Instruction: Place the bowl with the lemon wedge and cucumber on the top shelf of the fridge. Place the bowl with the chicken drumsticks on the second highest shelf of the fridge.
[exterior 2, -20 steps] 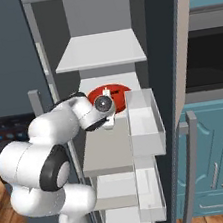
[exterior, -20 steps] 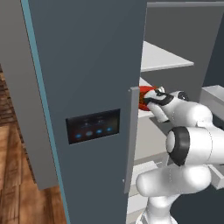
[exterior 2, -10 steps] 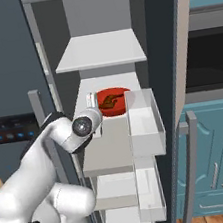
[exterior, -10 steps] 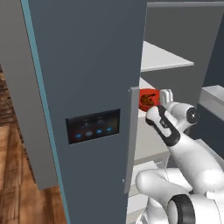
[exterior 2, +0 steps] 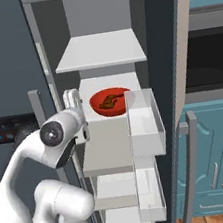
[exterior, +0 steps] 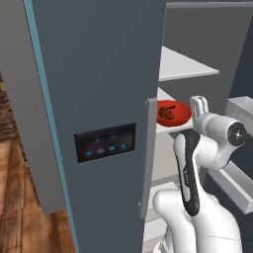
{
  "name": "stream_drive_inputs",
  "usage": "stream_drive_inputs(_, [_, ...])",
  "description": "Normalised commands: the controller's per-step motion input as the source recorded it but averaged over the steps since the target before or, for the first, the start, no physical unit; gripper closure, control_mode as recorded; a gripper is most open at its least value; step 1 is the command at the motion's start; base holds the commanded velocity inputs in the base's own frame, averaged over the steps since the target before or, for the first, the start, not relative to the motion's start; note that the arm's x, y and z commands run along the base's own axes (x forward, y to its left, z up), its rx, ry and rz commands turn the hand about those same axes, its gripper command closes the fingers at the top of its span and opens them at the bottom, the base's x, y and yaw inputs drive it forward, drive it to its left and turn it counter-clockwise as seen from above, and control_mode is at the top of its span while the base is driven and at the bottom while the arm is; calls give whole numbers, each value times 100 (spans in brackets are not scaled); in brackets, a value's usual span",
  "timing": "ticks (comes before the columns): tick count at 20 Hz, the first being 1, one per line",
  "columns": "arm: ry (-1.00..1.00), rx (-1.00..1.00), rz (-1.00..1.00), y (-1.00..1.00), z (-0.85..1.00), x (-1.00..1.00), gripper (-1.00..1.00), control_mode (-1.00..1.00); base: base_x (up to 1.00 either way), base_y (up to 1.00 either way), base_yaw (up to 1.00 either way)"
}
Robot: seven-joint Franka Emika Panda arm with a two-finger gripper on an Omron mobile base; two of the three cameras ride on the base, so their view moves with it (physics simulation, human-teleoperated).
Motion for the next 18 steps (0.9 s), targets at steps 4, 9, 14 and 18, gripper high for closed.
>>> stream_drive_inputs(4, [24, -18, 23, 0, 73, -100, -100, -100, 0, 0, 0])
stream_drive_inputs(9, [48, -40, 28, 22, 6, -100, -100, -100, 0, 0, 0])
stream_drive_inputs(14, [43, -60, 45, 75, -64, -76, -100, -100, 0, 0, 0])
stream_drive_inputs(18, [-15, -5, 30, 12, -26, -8, -100, -100, 0, 0, 0])
